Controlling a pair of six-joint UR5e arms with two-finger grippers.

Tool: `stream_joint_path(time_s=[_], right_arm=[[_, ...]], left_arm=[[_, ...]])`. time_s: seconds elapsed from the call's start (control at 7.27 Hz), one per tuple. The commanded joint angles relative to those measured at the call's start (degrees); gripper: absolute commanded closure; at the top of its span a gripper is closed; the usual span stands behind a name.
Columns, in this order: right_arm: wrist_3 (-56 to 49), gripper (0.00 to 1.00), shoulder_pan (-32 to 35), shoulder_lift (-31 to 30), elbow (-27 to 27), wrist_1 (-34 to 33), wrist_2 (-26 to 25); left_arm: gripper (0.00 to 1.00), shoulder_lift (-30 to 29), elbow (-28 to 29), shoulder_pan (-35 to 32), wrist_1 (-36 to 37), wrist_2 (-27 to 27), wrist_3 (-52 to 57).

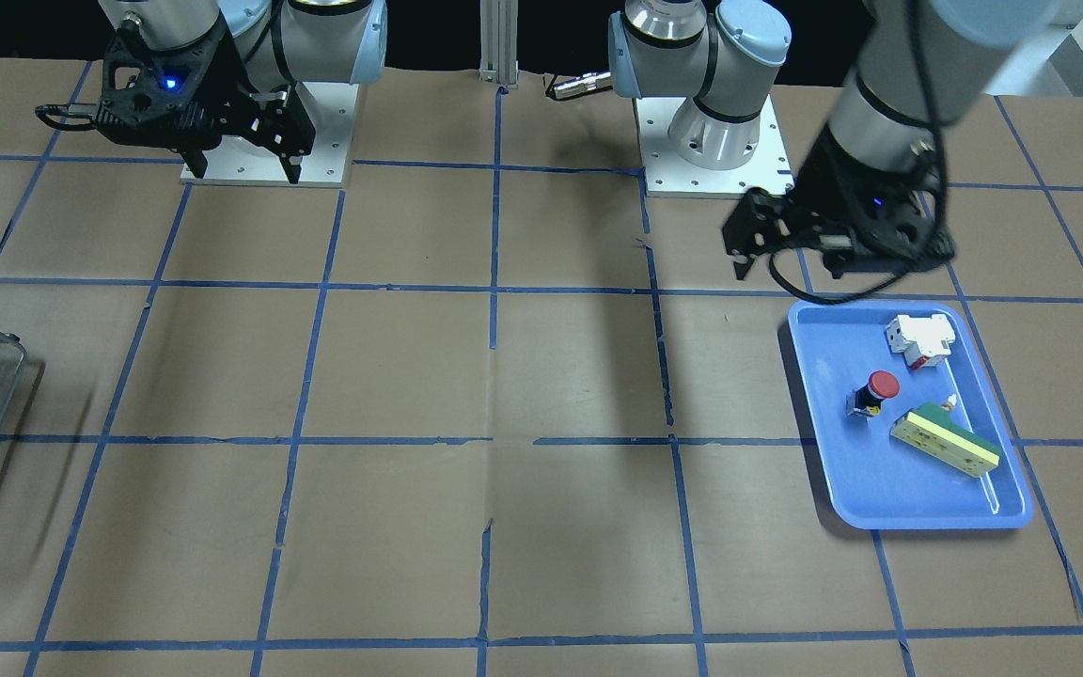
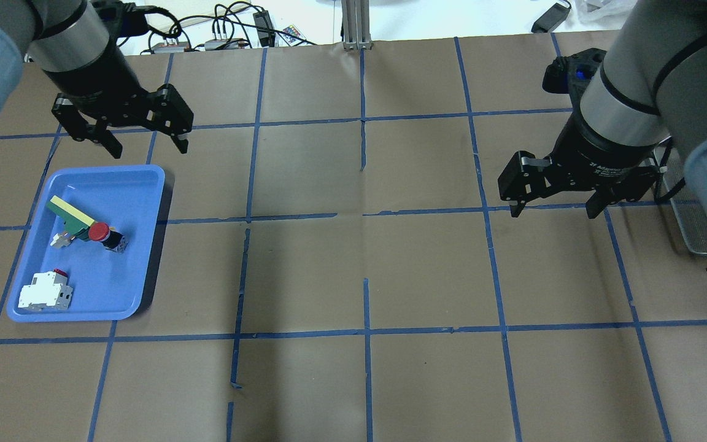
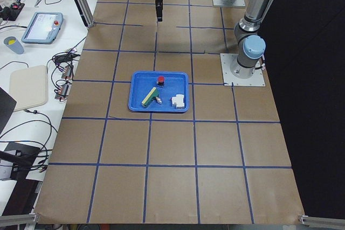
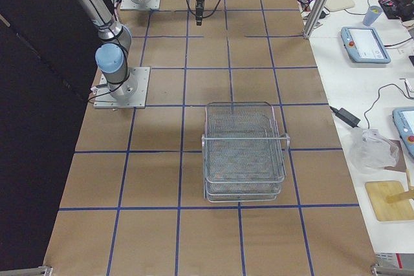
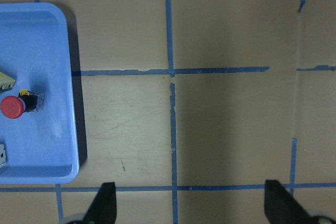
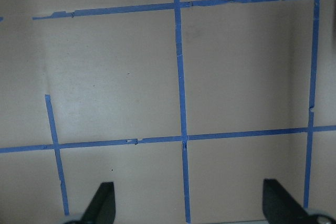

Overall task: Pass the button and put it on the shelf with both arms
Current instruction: 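Move the left gripper down toward the red push button in the blue tray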

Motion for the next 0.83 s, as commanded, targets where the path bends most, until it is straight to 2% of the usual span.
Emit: stream_joint_path(time_s=[0.0, 0.28, 0.41, 0.55, 0.69], right_arm=[[0.00, 0.00, 0.02, -0.04, 0.03, -0.52, 0.00], [0.00, 0.00, 0.02, 0.04, 0.03, -0.69, 0.00], [0.09, 0.00, 0.02, 0.04, 0.03, -0.70, 0.00], [0.09, 0.00, 0.02, -0.04, 0.03, -0.70, 0.00], [0.09, 0.00, 0.02, 0.04, 0.03, -0.70, 0.00]], left_arm=[[0.00, -2.68, -5.94, 9.47, 12.29, 0.25, 12.86], [0.00, -3.82, -14.89, 17.46, 21.55, 0.17, 23.59], [0.00, -4.00, -20.77, 20.55, 30.47, -0.09, 29.91], [0.00, -4.35, -25.96, 21.28, 37.17, 0.16, 33.80], [0.00, -5.92, -27.32, 21.28, 39.24, 0.25, 33.84]])
